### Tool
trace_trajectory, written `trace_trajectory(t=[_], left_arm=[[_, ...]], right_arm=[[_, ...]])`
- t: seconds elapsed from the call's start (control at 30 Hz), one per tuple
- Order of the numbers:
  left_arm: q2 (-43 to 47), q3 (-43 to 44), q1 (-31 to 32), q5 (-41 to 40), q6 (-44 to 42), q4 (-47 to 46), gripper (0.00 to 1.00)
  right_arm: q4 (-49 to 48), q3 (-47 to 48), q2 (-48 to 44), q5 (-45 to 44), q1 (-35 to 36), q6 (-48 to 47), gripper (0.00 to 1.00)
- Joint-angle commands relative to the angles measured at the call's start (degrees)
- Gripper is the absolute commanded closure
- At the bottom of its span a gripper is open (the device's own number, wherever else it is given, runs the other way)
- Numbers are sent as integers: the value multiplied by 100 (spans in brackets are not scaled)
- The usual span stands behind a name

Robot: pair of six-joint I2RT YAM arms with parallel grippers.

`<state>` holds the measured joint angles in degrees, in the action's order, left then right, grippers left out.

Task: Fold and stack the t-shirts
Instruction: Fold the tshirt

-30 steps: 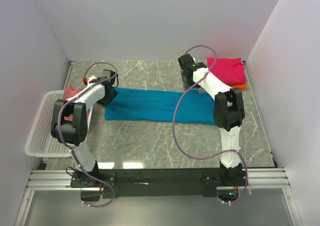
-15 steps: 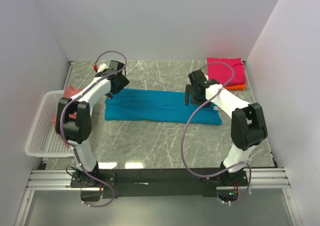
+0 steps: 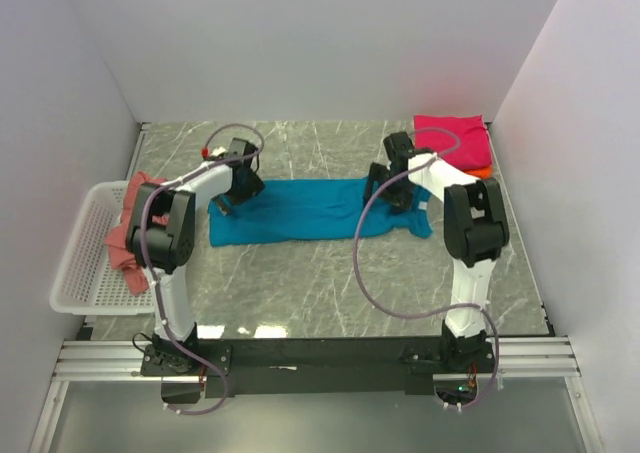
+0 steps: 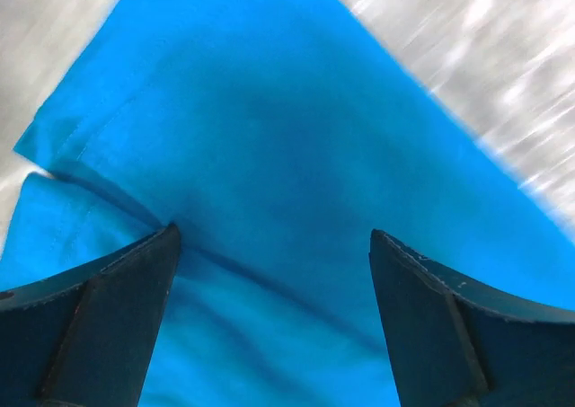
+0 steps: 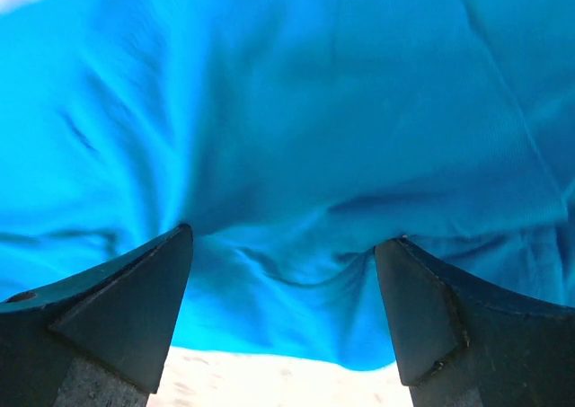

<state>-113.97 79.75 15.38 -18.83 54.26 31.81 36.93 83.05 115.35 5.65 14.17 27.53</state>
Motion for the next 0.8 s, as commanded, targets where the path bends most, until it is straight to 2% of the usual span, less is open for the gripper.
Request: trace_trajectory(t=[0.0,0.1,0.2,0.27,0.3,0.4,0.47,0.6,0.7,0.77], left_arm=[[454,-941,36,476,207,561,8],[1095,-1943,237,801,400,572,7],[1649,-2787,518,1731,498,283,8],[1799,-3165,807,2145,602,159,8],[1808,-3236,905,2451,629,132,8],[1826,-3307,1309,2490,744,237,8],[1931,-3430,1589,2603,779,80,7],[1940,-3536,2021,3104,718,-255,7],[1861,-3545,2338,3254,682,-289,7],[1817,-3536,2530,3411,648,-342,7]], right_arm=[[-205,1105,968,989,-29,-317,12],[-54,2265,1759,1569,-38,-274,12],[166,3584,2489,1999,76,-90,12],[-79,4242,2903,2325,173,207,12],[-515,4394,3019,2744,269,418,12],[-1221,4904,3466,3029,454,1121,11],[-1608,5551,3870,3030,507,1542,10],[-2697,5705,4004,2890,472,2256,10],[-3130,5696,3882,2206,411,1951,10],[-2850,5845,3811,1705,358,1591,10]])
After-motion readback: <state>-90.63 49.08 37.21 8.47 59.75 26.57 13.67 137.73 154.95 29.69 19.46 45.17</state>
